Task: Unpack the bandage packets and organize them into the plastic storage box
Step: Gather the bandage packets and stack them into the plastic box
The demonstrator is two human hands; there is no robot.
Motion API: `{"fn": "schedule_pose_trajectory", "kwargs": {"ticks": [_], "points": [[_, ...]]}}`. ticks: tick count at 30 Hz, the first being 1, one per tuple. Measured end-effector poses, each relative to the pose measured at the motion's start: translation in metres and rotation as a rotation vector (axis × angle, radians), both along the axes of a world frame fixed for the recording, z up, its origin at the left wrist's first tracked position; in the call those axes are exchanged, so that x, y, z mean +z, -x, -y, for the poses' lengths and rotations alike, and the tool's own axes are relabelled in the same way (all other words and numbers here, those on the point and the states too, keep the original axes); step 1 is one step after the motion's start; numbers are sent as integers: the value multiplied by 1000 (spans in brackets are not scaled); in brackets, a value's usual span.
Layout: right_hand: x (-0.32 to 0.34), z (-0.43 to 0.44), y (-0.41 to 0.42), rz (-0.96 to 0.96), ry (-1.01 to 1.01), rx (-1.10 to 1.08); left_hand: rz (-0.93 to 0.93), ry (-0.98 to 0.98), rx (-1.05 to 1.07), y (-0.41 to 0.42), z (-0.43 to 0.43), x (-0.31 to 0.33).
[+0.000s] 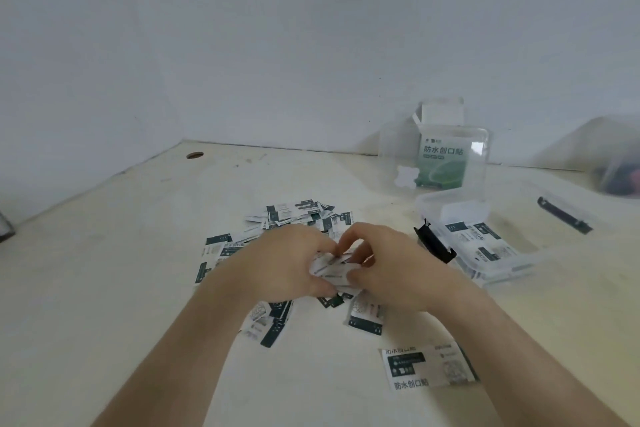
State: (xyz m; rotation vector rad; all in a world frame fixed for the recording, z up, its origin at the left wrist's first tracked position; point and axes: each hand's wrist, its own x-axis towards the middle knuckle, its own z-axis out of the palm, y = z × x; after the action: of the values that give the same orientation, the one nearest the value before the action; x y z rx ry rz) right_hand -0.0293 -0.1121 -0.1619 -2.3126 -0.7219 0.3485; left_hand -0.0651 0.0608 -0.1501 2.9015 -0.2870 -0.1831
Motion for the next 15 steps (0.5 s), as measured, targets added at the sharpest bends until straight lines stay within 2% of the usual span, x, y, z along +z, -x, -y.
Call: {"fn": "schedule_pose_trajectory", "kwargs": {"ticks": [4, 8, 11, 15], "points": [[-7, 0, -3, 22, -116, -116, -5, 125, 63, 1, -3, -4], [-8, 0, -5, 41, -234, -182, 49, 147, 73, 6, -2, -9], [-6, 0, -5, 8, -383, -241, 114, 278, 85, 9, -2, -10], [-5, -3, -4, -41, -537, -311, 124, 358, 130, 10, -3, -11]]}}
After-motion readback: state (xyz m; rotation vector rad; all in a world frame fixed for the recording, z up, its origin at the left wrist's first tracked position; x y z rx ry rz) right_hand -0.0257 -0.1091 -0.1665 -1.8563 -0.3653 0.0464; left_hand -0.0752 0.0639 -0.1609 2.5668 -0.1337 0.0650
